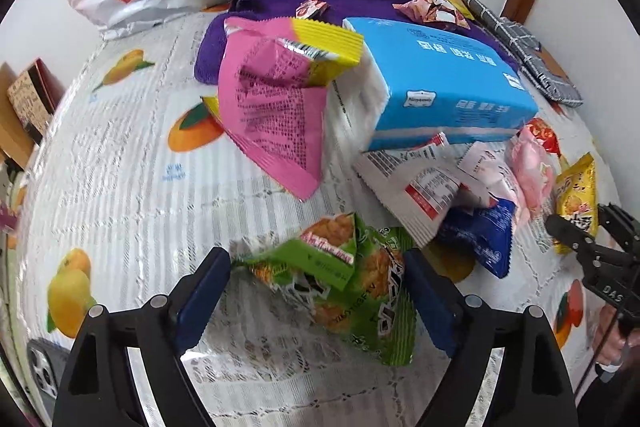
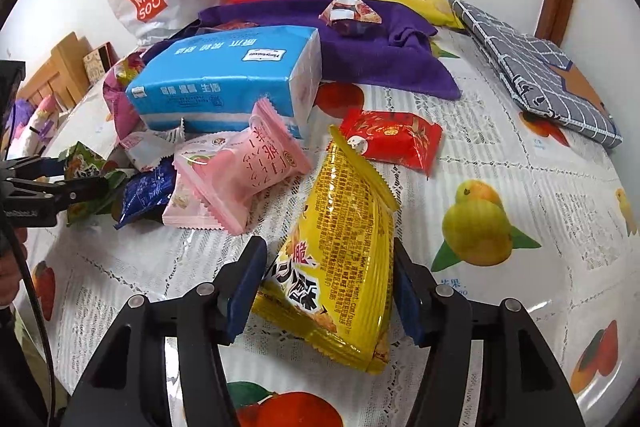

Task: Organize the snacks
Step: 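Grasp the green snack bag with the left tool while the right tool holds the yellow bag, then carry the green bag and yellow bag over the purple towel with both tools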

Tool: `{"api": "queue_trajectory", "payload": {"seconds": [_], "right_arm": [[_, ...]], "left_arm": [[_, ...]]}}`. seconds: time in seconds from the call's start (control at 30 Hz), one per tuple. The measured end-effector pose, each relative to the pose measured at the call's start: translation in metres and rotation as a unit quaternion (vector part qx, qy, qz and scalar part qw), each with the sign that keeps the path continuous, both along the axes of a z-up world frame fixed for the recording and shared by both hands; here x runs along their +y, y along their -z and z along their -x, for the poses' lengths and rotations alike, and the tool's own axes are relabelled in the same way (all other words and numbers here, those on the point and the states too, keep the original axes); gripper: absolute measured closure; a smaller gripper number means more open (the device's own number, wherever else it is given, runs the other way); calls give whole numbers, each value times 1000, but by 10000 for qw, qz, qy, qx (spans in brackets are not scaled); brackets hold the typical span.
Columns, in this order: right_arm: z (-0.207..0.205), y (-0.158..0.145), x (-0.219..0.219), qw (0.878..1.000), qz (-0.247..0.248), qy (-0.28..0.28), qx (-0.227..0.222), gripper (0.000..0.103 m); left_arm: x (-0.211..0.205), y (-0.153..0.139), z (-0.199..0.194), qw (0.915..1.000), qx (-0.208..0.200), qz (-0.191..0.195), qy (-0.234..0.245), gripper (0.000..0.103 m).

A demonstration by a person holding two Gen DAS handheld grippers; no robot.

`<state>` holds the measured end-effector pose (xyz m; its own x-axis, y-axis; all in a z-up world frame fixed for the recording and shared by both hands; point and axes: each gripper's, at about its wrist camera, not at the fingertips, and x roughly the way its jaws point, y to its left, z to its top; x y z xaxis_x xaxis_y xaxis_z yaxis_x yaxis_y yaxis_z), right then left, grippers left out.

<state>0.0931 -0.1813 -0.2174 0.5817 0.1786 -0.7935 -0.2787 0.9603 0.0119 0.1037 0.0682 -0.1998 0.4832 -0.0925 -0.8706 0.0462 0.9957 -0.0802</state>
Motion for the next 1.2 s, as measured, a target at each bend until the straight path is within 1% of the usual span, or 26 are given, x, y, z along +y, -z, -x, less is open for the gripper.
{"api": "queue_trajectory", "payload": {"seconds": [0.03, 0.07, 0.13, 0.17, 0.33, 0.5, 0.57, 0.63, 0.87, 1.2], "right_arm": [[1, 0, 0, 10000, 0, 1, -9, 49], [1, -1, -1, 10000, -11, 0, -13, 51], [2, -3, -3, 10000, -77, 23, -24, 53], [2, -3, -4, 9999, -107, 29, -30, 53], [7, -9, -9, 9996, -275, 28, -62, 54], [12, -18, -15, 9989, -435, 47, -150, 54], [14, -20, -18, 9985, -522, 54, -155, 54], [16, -22, -20, 9981, -587, 68, -177, 54], [23, -29, -23, 9978, -600, 76, -273, 54], [26, -43, -30, 9969, -648, 159, -429, 54]], "left_arm": [[1, 0, 2, 10000, -43, 39, 0, 21], [1, -1, 4, 10000, -76, 49, 11, 25], [1, -3, 8, 9999, -120, 68, 49, 28], [1, -4, 9, 9998, -143, 103, 61, 31], [6, -6, 13, 9992, -167, 373, 44, 34], [9, -11, 16, 9986, -218, 479, 14, 40], [11, -14, 18, 9981, -218, 576, 28, 57], [13, -16, 19, 9976, -192, 662, 19, 58], [12, -17, 23, 9974, -215, 682, -7, 60], [8, -40, 36, 9968, -516, 608, 66, 60]]}}
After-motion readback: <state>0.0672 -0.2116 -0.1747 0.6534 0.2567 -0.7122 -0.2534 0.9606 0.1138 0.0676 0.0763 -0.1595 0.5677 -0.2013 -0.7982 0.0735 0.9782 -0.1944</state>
